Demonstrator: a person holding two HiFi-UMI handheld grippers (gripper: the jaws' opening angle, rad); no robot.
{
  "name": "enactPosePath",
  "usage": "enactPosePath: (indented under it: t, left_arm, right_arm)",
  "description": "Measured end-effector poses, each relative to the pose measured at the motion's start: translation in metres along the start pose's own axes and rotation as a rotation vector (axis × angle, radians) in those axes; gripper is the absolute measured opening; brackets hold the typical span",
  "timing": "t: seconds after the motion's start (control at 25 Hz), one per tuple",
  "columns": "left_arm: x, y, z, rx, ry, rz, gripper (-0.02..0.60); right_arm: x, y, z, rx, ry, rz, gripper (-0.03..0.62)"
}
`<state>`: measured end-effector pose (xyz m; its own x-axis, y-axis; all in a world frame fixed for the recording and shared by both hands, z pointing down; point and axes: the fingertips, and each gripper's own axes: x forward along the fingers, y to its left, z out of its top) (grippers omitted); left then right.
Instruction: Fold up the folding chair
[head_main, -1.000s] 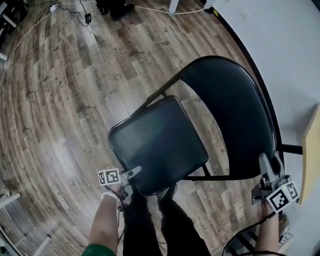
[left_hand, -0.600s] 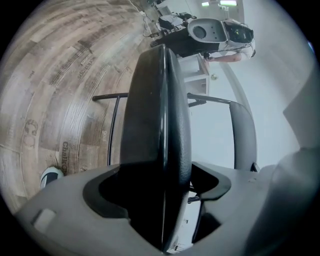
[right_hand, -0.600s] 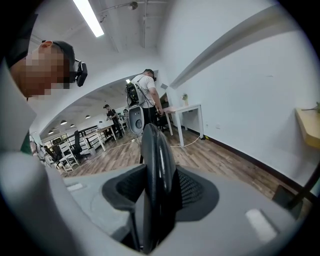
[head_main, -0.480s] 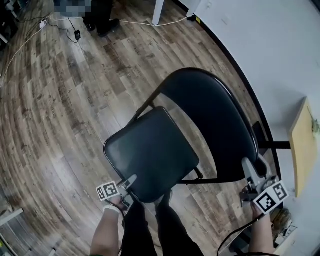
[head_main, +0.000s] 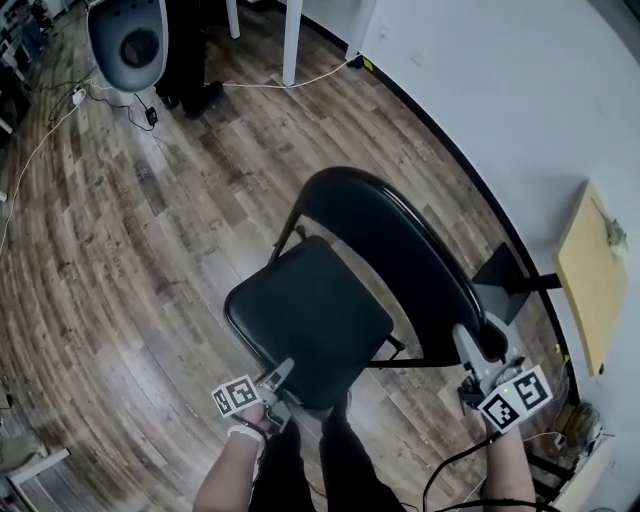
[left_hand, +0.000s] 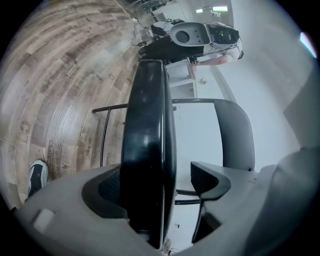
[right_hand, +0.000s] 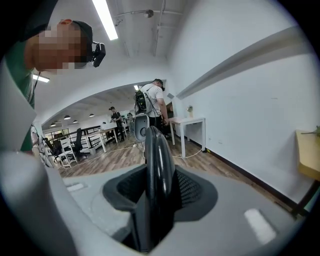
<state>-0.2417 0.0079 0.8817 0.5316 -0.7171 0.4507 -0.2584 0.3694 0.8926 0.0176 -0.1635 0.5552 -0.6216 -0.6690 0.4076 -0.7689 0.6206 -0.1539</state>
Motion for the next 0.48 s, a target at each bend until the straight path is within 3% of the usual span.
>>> enactPosePath:
  t: [0.48]
  left_arm:
    - [0.018,-0.128,0.003,-0.074,-0.007,-0.075,0.414]
  right_arm:
    - [-0.024,0.028,0.039,-0.118,-0.054,-0.074,0.161]
